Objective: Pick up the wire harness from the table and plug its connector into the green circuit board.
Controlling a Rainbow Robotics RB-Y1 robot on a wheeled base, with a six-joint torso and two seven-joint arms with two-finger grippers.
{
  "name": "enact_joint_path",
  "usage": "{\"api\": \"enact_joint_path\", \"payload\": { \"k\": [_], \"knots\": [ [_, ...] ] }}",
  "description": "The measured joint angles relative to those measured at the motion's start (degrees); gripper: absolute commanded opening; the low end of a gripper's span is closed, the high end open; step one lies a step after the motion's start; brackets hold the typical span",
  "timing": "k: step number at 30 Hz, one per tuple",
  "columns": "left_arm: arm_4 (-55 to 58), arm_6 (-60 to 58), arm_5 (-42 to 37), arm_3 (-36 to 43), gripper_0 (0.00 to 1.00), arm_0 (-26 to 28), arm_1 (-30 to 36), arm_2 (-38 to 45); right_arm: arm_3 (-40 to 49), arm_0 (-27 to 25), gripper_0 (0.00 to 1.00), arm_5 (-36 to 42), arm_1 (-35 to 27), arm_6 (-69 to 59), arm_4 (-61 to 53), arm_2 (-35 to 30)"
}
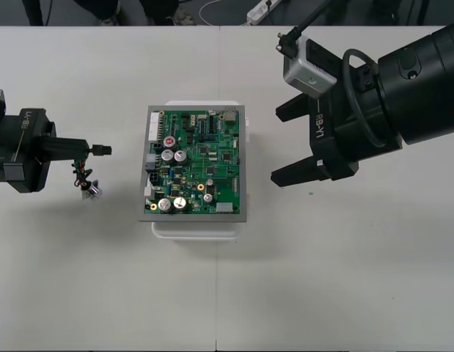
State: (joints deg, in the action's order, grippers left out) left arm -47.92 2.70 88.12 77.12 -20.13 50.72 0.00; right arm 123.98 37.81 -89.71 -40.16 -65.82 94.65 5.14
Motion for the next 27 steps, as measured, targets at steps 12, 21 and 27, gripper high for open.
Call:
{"api": "enact_joint_path", "payload": {
  "k": [12, 21, 27],
  "knots": [
    [-1.41, 2.55, 0.00, -0.11, 0.00, 0.00, 0.08, -2.46, 4.69, -0.01, 0.99, -0.03, 3.86, 0.00, 4.32, -1.24],
    [-1.28, 3.43, 0.00, -0.24, 0.00, 0.00, 0.09, -3.64, 5.30, -0.02, 0.99, -0.05, 5.52, -0.10, 5.53, -1.23],
    [-0.54, 6.45, 0.00, -1.42, 0.00, 0.00, 0.09, -4.49, 7.76, -0.02, 0.99, -0.05, 5.63, -2.54, 6.98, -0.88]
  ]
}}
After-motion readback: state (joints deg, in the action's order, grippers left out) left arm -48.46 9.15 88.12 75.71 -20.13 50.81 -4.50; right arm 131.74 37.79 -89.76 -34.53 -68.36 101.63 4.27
